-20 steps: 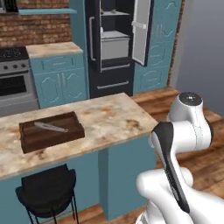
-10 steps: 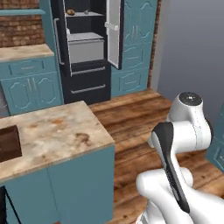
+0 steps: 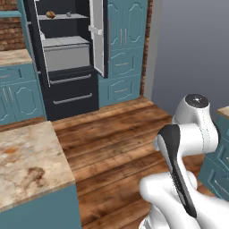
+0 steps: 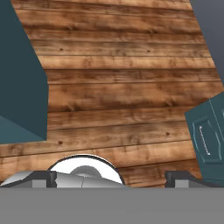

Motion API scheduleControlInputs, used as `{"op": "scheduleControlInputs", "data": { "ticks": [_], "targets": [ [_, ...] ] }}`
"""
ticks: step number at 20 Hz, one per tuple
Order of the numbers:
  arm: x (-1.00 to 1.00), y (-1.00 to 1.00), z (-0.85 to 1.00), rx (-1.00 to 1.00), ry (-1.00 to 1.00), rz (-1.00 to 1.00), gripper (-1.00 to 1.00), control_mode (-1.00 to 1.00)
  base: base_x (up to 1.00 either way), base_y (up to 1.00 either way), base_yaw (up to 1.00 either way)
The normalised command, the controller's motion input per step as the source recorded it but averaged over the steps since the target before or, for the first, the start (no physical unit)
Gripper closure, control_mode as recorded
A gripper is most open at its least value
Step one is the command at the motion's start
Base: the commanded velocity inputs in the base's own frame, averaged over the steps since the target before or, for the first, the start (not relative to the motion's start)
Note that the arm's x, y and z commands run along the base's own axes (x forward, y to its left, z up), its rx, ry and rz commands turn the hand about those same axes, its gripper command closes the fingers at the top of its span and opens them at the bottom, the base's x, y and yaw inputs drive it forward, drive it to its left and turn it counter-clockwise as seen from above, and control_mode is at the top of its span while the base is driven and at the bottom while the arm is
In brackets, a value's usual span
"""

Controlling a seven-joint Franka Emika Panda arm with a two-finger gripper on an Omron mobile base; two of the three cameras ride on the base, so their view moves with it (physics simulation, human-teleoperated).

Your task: Gather the avocado and corn from the fridge and place them on a tray on the dining counter. Then gather the chicken drumstick and fish from the fridge and place them on the other tray.

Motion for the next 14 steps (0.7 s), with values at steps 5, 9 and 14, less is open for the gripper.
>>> {"op": "scheduleControlInputs", "data": {
  "ticks": [5, 9, 14],
  "targets": [
    [0.00, 0.00, 0.00, 0.00, 0.00, 0.00, -1.00, 1.00, 1.00, -0.05, 0.01],
    [0.00, 0.00, 0.00, 0.00, 0.00, 0.00, -1.00, 1.00, 1.00, -0.31, 0.15],
    [0.00, 0.00, 0.00, 0.00, 0.00, 0.00, -1.00, 1.00, 1.00, -0.46, 0.26]
  ]
}}
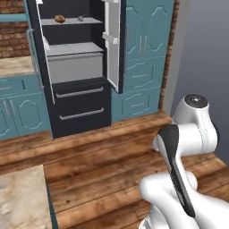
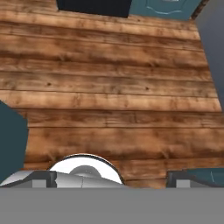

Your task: Gather the avocado and corn from the fridge and place them on a tray on the dining counter. Then gather the chicken drumstick and fish from the fridge and place them on the other tray.

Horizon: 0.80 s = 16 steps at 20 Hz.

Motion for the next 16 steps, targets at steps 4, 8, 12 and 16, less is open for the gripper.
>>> {"op": "scheduleControlInputs", "data": {
  "ticks": [4, 8, 12, 16],
  "targets": [
    [0.00, 0.00, 0.00, 0.00, 0.00, 0.00, -1.00, 1.00, 1.00, -0.23, 0.12],
    [0.00, 0.00, 0.00, 0.00, 0.00, 0.00, -1.00, 1.00, 1.00, -0.02, 0.03],
    [0.00, 0.00, 0.00, 0.00, 0.00, 0.00, -1.00, 1.00, 1.00, 0.00, 0.04],
    [0.00, 0.00, 0.00, 0.00, 0.00, 0.00, -1.00, 1.00, 1.00, 0.02, 0.04]
  ]
}}
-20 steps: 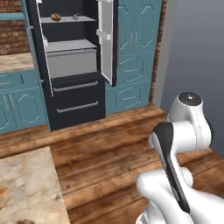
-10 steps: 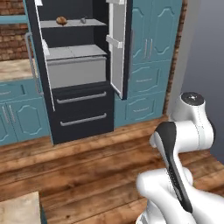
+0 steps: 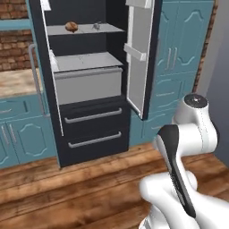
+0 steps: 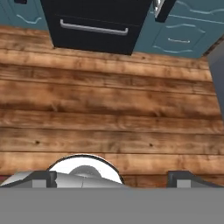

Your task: Gather the avocado and corn from the fridge and place them on a tray on the dining counter. Then gather the chicken drumstick and fish from the fridge and place them on the other tray.

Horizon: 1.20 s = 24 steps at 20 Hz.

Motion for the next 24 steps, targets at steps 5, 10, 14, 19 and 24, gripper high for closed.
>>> {"op": "scheduleControlInputs", "data": {
  "ticks": [5, 10, 14, 19, 24],
  "targets": [
    [0.00, 0.00, 0.00, 0.00, 0.00, 0.00, -1.00, 1.00, 1.00, 0.00, 0.03],
    [0.00, 0.00, 0.00, 0.00, 0.00, 0.00, -1.00, 1.00, 1.00, 0.00, 0.06],
    [0.00, 0.00, 0.00, 0.00, 0.00, 0.00, -1.00, 1.00, 1.00, 0.06, 0.07],
    [0.00, 0.00, 0.00, 0.00, 0.00, 0.00, -1.00, 1.00, 1.00, 0.06, 0.11],
    [0.00, 0.00, 0.00, 0.00, 0.00, 0.00, -1.00, 1.00, 1.00, 0.00, 0.11]
  ]
}}
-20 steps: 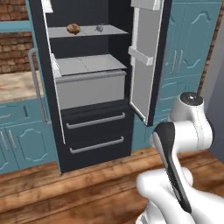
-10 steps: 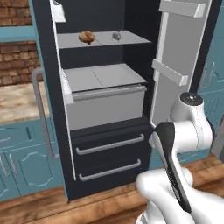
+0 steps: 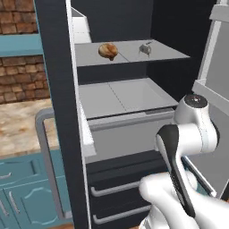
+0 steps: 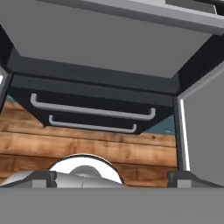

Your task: Gather the avocado and corn from the fridge and place them on a tray on the dining counter. Then gather the chicken drumstick and fish from the fridge and place them on the other tray.

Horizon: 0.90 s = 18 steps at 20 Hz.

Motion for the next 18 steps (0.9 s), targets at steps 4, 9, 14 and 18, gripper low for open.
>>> {"op": "scheduleControlInputs", "data": {
  "ticks": [4, 9, 14, 18],
  "targets": [
    [0.00, 0.00, 0.00, 0.00, 0.00, 0.00, -1.00, 1.00, 1.00, 0.00, 0.07],
    [0.40, -0.16, 0.24, 0.00, -0.05, 0.01, -1.00, -1.00, 0.39, -0.01, 0.01],
    [0.56, -0.31, 0.78, 0.00, -0.11, 0.01, -1.00, -1.00, 0.00, 0.00, 0.00],
    [0.71, -0.17, 0.80, -0.01, -0.07, 0.00, -1.00, -1.00, 0.00, 0.00, 0.00]
  ]
}}
